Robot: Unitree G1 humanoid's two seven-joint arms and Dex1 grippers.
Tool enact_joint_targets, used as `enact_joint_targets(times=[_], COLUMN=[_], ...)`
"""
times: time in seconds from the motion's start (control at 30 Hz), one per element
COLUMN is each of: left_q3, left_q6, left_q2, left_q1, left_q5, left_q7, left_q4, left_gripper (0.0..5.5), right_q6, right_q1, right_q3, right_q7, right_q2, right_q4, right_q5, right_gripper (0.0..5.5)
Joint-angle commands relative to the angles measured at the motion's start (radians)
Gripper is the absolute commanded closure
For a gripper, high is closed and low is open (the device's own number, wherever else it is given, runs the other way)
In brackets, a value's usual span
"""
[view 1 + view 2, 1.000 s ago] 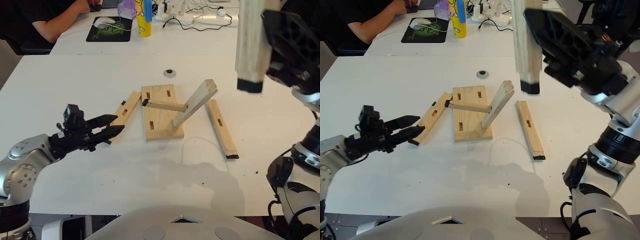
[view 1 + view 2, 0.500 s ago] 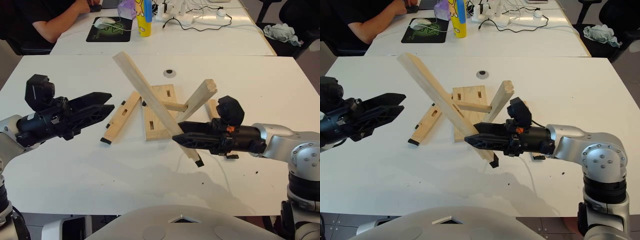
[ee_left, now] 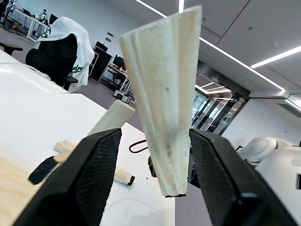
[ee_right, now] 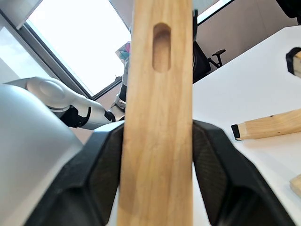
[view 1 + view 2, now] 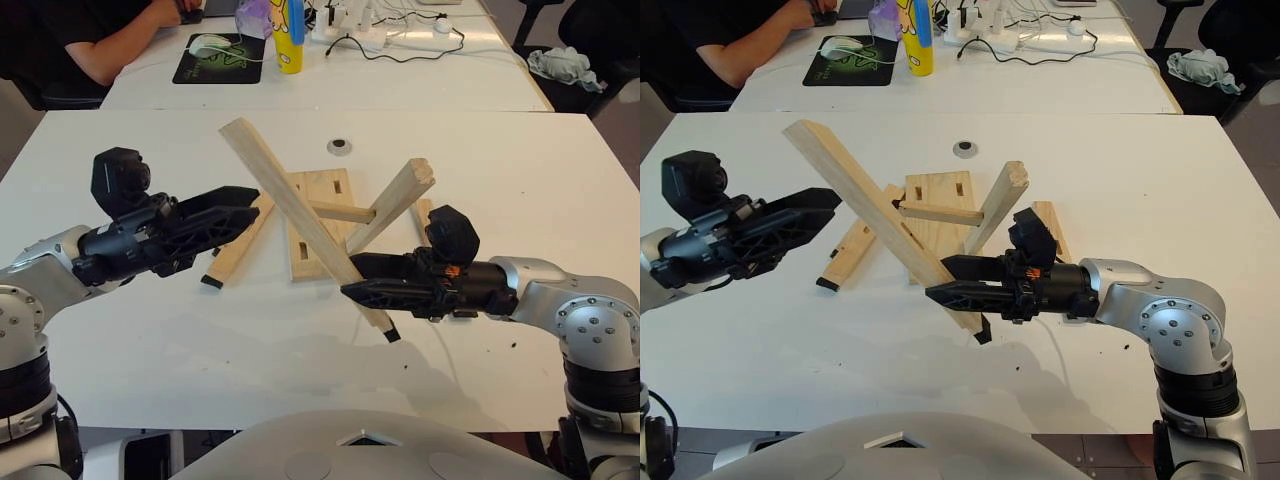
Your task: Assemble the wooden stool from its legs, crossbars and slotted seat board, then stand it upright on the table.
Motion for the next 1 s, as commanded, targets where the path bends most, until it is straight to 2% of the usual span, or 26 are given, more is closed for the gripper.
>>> enact_joint_targets(times=[0.03, 0.07, 0.4, 0.6, 1.0], left_q3=[-0.038, -0.043, -0.073, -0.084, -0.143], left_q6=[-0.003, -0.003, -0.012, -0.006, 0.035], left_q2=[-0.03, -0.035, -0.042, -0.036, -0.008], left_q1=[-0.015, -0.015, -0.023, -0.042, -0.047], left_q5=[-0.043, -0.059, -0.138, -0.154, -0.089], left_q7=[0.059, 0.068, 0.127, 0.129, 0.079], left_q4=[-0.021, -0.023, -0.022, -0.029, -0.048], left_gripper=[2.81, 2.81, 1.27, 1.24, 1.24], right_q6=[-0.019, -0.021, -0.017, -0.024, -0.036], right_q1=[-0.022, -0.023, -0.024, -0.021, -0.069], right_q3=[0.009, 0.011, 0.023, 0.078, 0.1], right_q7=[0.023, 0.027, 0.049, 0.125, 0.217], right_q2=[0.015, 0.015, 0.015, -0.039, -0.054], right_q4=[0.015, 0.017, 0.014, 0.008, 0.04], right_q5=[-0.005, -0.007, -0.004, -0.114, -0.187], right_gripper=[3.4, 3.4, 3.4, 3.4, 3.4])
